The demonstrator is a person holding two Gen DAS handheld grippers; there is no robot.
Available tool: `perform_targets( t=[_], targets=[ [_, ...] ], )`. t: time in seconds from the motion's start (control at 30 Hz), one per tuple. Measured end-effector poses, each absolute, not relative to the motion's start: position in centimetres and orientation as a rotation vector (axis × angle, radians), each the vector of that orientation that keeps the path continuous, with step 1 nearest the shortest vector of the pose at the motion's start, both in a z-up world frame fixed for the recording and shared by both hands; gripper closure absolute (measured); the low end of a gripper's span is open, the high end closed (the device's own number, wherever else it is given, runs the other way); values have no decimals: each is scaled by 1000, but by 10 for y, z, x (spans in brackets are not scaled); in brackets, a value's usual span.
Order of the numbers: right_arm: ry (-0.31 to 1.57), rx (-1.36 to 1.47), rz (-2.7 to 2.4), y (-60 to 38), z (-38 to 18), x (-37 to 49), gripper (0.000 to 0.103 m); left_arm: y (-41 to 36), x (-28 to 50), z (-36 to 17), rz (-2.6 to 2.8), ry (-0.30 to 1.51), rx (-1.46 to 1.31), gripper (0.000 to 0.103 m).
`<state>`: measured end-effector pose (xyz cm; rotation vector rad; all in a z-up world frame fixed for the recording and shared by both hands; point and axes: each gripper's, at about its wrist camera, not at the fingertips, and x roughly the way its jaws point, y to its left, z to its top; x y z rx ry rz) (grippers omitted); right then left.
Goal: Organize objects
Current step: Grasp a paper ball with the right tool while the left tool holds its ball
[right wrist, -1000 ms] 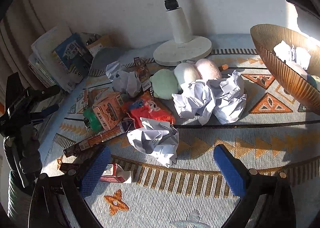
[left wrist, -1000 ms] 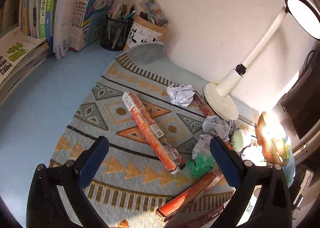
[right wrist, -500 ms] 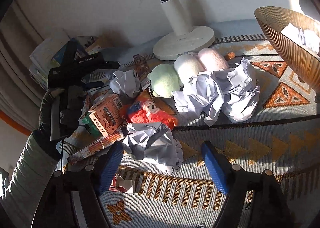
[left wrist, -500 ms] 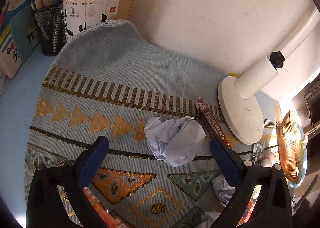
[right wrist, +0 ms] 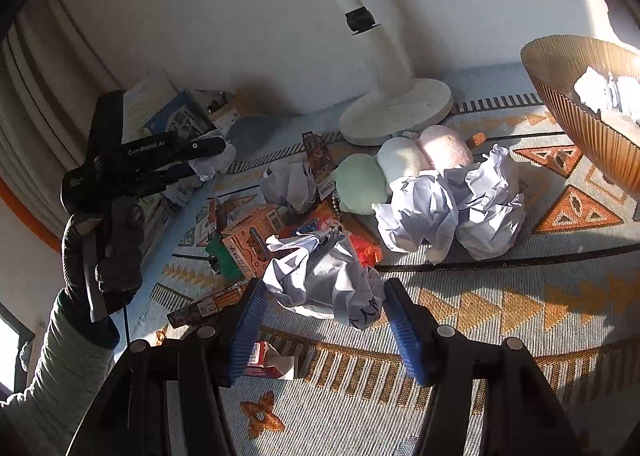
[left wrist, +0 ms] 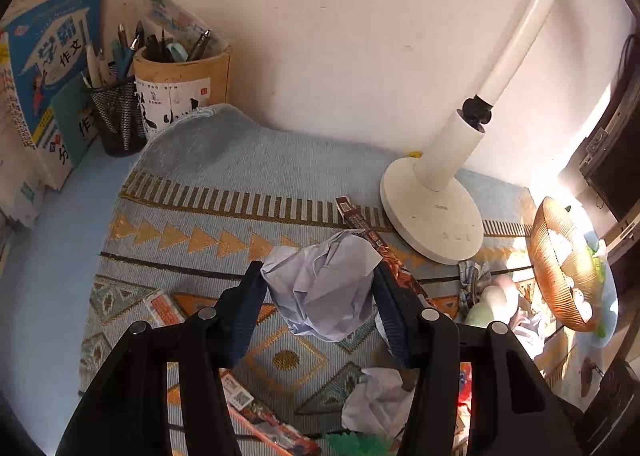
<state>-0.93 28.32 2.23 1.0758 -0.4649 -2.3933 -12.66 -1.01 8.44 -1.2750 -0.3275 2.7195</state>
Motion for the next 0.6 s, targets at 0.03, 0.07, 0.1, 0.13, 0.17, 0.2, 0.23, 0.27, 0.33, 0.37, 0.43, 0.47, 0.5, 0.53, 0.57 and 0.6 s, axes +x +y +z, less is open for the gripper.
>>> perform_targets(
  t=[0.03,0.07,0.1,0.13,0.17,0.2,0.23,0.27,0.33,0.37,0.43,0.47,0.5,0.53,0.57,0.6],
  targets=[
    [-472,1072,-2408,285,23,-8,44,-5,-108,93,2740,-310,-1238,52],
    [-474,1066,-2423,286,25,-6,44,0,-87,98,2753,-308,-1204,52],
    [-476,1063,-2436,288,26,-2,44,5,-67,101,2743,-333,-1172,52],
    [-477,1062,-2452,291,27,4,44,11,-46,104,2720,-369,-1139,52],
    [-469,1064,-2471,294,29,12,44,18,-25,105,2691,-398,-1101,52],
    [-456,1064,-2497,298,31,23,44,28,-9,105,2659,-409,-1065,51],
    [-448,1059,-2524,304,32,35,44,41,4,105,2629,-413,-1040,51],
    [-450,1056,-2552,313,33,48,44,53,16,104,2595,-413,-1023,51],
    [-463,1079,-2585,332,32,65,43,79,35,98,2532,-381,-994,51],
    [-465,1097,-2588,342,31,72,43,96,43,94,2512,-339,-981,51],
    [-475,1137,-2595,358,28,78,43,122,49,79,2474,-259,-986,51],
    [-480,1157,-2596,365,27,80,42,132,48,72,2450,-248,-997,51],
    [-489,1176,-2592,371,24,82,42,142,49,66,2435,-240,-998,51],
    [-497,1184,-2590,376,22,83,42,150,49,60,2438,-225,-992,51],
    [-499,1188,-2590,382,20,85,42,156,46,54,2455,-202,-996,51],
    [-496,1196,-2592,384,18,84,41,161,43,48,2482,-174,-1011,51]
  ],
)
